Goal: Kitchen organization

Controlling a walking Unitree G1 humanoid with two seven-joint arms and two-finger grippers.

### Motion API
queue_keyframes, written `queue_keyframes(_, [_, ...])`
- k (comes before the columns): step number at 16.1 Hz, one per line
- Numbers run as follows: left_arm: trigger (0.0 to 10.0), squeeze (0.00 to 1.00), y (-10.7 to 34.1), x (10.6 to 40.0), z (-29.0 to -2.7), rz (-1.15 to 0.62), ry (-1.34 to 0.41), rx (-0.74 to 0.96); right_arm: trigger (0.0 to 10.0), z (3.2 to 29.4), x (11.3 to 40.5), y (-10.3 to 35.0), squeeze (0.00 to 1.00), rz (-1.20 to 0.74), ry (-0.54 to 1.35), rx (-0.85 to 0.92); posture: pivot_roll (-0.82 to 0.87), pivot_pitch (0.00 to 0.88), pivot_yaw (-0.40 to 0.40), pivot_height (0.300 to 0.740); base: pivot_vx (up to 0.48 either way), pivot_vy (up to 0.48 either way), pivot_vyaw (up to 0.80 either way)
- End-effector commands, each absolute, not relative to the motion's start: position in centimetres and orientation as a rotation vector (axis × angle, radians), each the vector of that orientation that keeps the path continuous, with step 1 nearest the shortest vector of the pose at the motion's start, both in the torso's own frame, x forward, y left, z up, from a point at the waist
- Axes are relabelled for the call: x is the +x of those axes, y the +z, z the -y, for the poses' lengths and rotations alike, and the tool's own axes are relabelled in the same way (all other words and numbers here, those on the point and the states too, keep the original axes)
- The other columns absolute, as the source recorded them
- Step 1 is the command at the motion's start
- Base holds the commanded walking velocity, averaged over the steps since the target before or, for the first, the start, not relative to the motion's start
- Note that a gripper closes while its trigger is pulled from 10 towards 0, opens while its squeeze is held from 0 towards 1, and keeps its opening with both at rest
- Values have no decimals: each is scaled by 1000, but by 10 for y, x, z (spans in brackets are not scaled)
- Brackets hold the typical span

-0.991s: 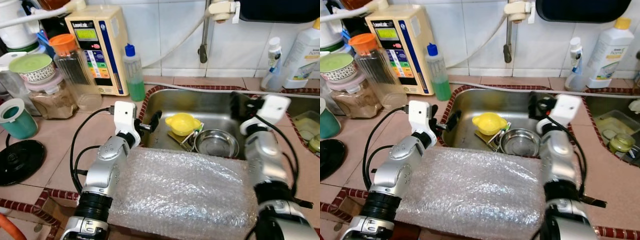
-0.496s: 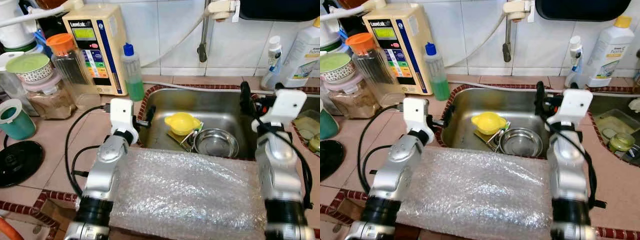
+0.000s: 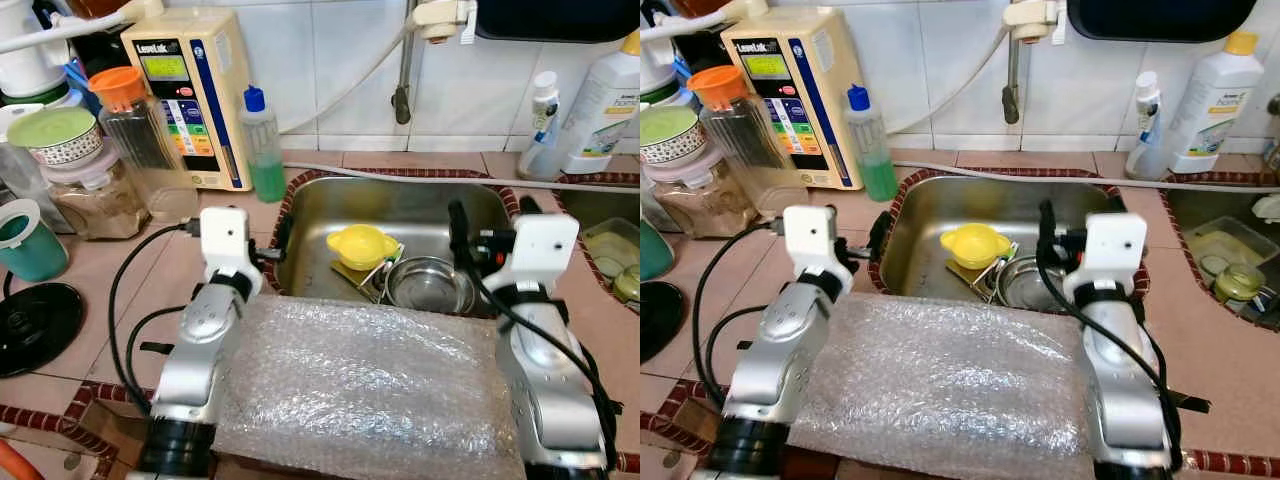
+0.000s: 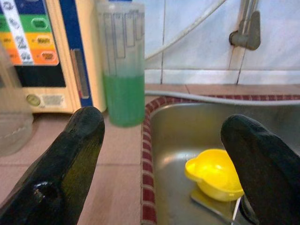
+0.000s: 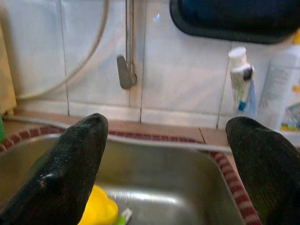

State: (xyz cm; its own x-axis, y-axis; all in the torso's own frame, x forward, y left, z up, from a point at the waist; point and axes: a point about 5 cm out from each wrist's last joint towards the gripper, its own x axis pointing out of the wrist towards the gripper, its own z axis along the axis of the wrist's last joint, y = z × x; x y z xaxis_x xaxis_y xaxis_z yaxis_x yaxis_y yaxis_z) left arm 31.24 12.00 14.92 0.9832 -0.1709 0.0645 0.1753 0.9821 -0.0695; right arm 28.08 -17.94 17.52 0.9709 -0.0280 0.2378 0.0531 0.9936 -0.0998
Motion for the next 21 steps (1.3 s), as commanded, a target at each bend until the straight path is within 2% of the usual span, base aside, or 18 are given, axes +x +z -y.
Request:
queue_keyframes(1, [10000,0,149,309,-127,58,-163,-53,10000,175,278,180,0,249,-24,-115,-6,0,86,740,0,0,0])
queue_keyframes(5, [10000,0,140,301,-130,25,-153,-52,10000,172,278,178,0,218,-29,-97,-10,0,79,740,0,0,-514])
queue_keyframes(10, [10000,0,140,302,-130,14,-148,-60,10000,170,281,181,0,204,-22,-95,-9,0,76,740,0,0,0])
queue_keyframes(16, [10000,0,135,295,-124,12,-107,-97,10000,167,286,183,0,177,38,-127,-4,0,-12,740,0,0,0])
queue_keyframes(21, [10000,0,136,297,-123,15,-97,-103,10000,162,290,185,0,178,56,-127,0,0,-10,740,0,0,0])
